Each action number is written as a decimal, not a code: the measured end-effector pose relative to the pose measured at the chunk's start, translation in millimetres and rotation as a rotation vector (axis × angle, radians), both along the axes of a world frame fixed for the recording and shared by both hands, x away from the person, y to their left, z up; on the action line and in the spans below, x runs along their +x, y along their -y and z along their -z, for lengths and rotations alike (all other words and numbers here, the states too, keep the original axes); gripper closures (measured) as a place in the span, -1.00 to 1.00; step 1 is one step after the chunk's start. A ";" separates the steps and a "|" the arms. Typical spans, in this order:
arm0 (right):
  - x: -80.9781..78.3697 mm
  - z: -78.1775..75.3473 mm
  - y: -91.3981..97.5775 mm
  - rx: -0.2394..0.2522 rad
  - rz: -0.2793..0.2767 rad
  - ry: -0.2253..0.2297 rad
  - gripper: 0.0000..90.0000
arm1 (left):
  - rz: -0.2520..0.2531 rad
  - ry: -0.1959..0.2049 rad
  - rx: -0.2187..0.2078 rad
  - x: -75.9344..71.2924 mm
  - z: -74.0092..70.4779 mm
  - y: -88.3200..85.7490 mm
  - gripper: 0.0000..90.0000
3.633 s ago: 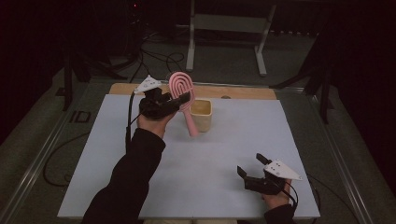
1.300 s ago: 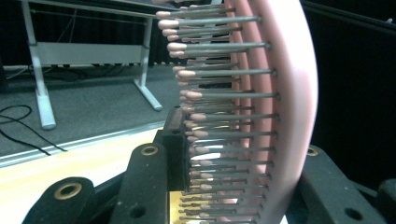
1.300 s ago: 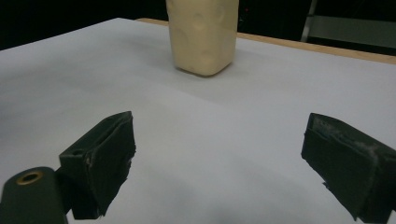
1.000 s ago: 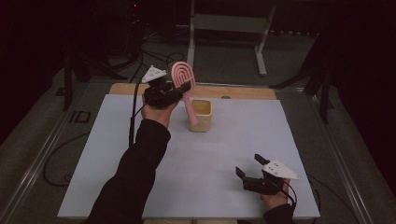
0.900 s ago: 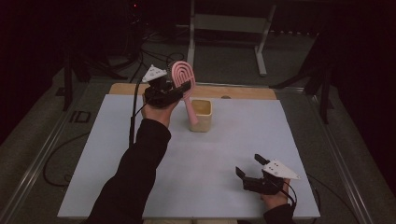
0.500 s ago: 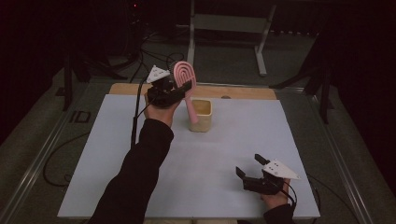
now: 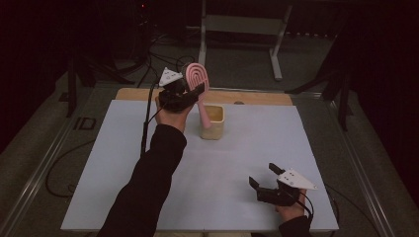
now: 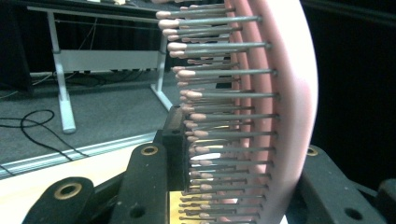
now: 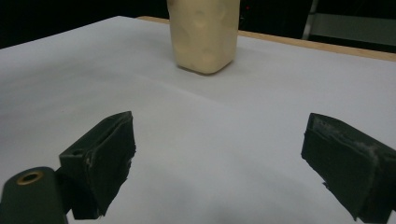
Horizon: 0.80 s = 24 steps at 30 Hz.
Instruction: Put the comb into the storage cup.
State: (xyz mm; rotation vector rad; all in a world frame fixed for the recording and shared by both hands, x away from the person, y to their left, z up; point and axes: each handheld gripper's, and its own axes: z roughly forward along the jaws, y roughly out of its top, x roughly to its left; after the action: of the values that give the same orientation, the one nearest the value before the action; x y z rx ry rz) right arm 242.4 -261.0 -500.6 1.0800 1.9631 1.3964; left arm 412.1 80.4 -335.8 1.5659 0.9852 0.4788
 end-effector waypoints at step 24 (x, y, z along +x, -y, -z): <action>0.3 0.5 -1.2 -0.002 -0.004 -0.003 -0.79 | -0.040 0.005 -0.028 10.6 -2.6 6.3 0.43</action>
State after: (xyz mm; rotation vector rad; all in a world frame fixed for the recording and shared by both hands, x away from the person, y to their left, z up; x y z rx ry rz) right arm 242.6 -259.8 -501.2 1.0783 1.9689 1.3959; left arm 422.7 74.1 -333.1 1.5220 1.0163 0.4948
